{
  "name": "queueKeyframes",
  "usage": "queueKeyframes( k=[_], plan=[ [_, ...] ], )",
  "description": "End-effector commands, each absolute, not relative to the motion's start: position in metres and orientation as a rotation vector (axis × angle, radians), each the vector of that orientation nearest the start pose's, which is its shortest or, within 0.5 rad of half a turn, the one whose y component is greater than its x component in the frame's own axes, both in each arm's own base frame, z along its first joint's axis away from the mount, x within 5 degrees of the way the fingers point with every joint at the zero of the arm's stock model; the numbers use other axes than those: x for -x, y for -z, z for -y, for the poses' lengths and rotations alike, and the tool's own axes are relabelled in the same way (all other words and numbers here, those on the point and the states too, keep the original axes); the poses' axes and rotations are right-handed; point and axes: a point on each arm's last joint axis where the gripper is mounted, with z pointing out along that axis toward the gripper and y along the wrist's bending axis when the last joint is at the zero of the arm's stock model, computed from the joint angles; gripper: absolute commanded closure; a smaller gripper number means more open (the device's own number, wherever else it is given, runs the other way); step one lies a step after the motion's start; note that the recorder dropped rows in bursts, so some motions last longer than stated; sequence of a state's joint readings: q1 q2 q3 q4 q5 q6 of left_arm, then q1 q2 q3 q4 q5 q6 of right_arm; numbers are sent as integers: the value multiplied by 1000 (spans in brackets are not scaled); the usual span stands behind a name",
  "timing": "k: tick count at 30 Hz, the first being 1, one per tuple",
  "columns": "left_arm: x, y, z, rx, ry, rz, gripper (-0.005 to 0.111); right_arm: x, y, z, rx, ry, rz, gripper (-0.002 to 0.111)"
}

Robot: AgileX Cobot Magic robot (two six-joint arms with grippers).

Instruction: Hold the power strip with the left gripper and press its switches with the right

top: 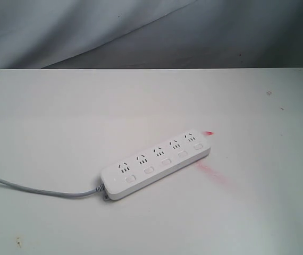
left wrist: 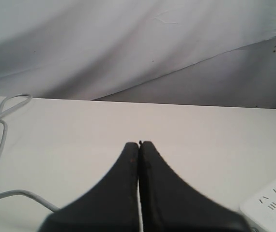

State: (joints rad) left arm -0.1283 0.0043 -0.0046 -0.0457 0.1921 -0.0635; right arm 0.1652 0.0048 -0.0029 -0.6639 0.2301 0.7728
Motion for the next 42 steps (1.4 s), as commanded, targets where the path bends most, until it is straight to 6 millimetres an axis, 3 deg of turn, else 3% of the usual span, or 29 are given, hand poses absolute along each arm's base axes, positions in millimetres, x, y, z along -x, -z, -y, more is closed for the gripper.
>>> queueKeyframes(
  k=[1,13,24,42],
  plan=[
    [-55,-196,8,-14,191,-1672,107,-57,-197,4,-57,-77,-1658,108],
    [-55,-196,8,-14,191,-1672,107,-57,-197,4,-61,-84,-1660,108],
    [-55,-196,8,-14,191,-1672,107,-55,-193,-7,146,-74,-1697,108],
    [-55,-196,8,-14,191,-1672,107,-55,-194,-8,184,-60,-1684,108]
  ],
)
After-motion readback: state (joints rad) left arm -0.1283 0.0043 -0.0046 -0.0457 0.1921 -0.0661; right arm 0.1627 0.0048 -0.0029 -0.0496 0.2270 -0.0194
